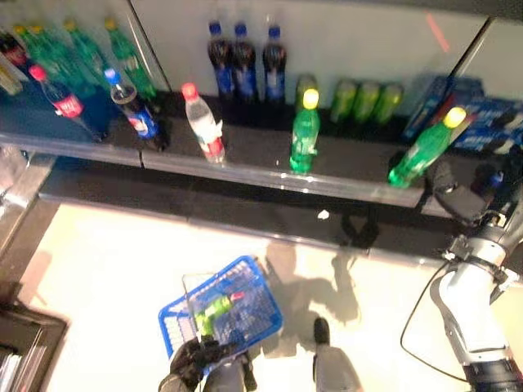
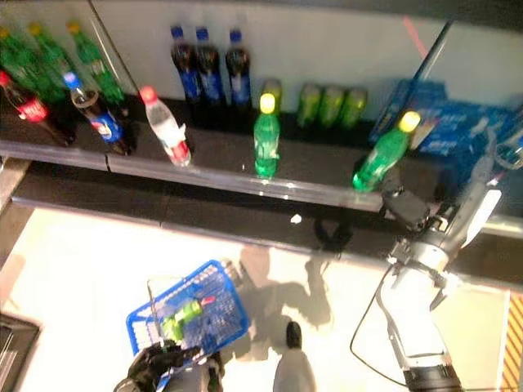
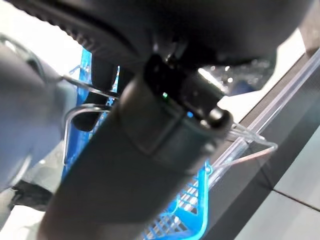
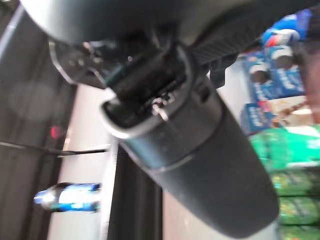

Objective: Pick up the drink and place into the basket.

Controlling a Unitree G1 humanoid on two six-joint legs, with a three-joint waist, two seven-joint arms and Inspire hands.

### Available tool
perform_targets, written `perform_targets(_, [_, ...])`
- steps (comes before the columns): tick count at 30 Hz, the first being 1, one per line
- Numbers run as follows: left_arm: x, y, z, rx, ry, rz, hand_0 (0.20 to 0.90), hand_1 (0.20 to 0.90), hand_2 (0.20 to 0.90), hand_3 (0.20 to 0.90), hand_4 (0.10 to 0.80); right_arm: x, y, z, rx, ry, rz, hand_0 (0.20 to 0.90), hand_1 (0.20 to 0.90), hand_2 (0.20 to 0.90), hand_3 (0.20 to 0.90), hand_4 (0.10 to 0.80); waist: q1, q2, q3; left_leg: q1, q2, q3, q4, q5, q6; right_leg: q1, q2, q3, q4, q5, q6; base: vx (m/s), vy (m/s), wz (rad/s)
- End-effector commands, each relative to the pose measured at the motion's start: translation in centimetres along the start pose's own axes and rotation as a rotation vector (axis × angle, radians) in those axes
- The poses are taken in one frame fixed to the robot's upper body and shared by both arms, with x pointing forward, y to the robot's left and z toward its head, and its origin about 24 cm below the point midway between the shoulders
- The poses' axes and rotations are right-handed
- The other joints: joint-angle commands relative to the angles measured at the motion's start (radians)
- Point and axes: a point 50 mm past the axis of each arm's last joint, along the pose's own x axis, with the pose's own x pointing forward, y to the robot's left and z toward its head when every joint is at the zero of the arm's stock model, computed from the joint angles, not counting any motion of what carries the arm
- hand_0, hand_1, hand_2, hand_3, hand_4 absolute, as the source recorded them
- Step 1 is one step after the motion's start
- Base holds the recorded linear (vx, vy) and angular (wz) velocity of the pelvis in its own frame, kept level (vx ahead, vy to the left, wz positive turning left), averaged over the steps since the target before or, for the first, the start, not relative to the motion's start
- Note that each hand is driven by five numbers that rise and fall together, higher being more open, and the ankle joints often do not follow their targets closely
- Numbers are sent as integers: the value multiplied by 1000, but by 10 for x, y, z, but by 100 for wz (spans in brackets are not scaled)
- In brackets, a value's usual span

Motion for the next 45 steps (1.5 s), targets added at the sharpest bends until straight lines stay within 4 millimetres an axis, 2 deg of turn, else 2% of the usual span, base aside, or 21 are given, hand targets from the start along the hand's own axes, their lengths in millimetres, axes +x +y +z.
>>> perform_targets(1, [-5,1,7,-26,-102,-19,300,300,300,200,100,27,4,49,141,-262,-71,900,900,900,900,800,13,-14,10,-56,-31,-74,213,-161,16,-79,46,-51,108,-60,-63,-111,-24,-12])
perform_targets(10, [3,-22,32,-60,-182,-87,300,300,300,200,100,47,13,64,165,-325,-118,900,900,900,900,800,5,23,86,-147,-32,-79,253,-138,8,-169,51,-54,147,-57,-77,-70,-1,-9])
perform_targets(19, [4,-24,36,-64,-184,-105,300,300,300,200,100,64,13,65,184,-300,-122,900,900,900,900,800,10,40,101,-157,-26,-82,268,-118,-1,-169,53,-59,150,-65,-89,10,-8,-1])
perform_targets(25, [6,-29,42,-46,-184,-130,300,300,300,200,100,86,23,84,207,-325,-56,900,900,900,900,800,27,47,105,-169,-26,-95,284,-106,-6,-172,56,-66,155,-71,-98,35,-36,0])
perform_targets(35, [9,-30,49,-17,-181,-140,300,300,300,200,100,109,35,106,261,-325,-27,900,900,900,900,800,54,46,121,-190,-26,-116,304,-101,-6,-177,59,-80,164,-74,-107,28,-41,4])
perform_targets(45, [11,-33,55,-9,-184,-155,300,300,300,200,100,131,38,117,304,-293,-108,900,900,900,900,800,77,55,140,-208,-36,-134,308,-94,-4,-196,56,-89,184,-78,-111,13,-11,4])
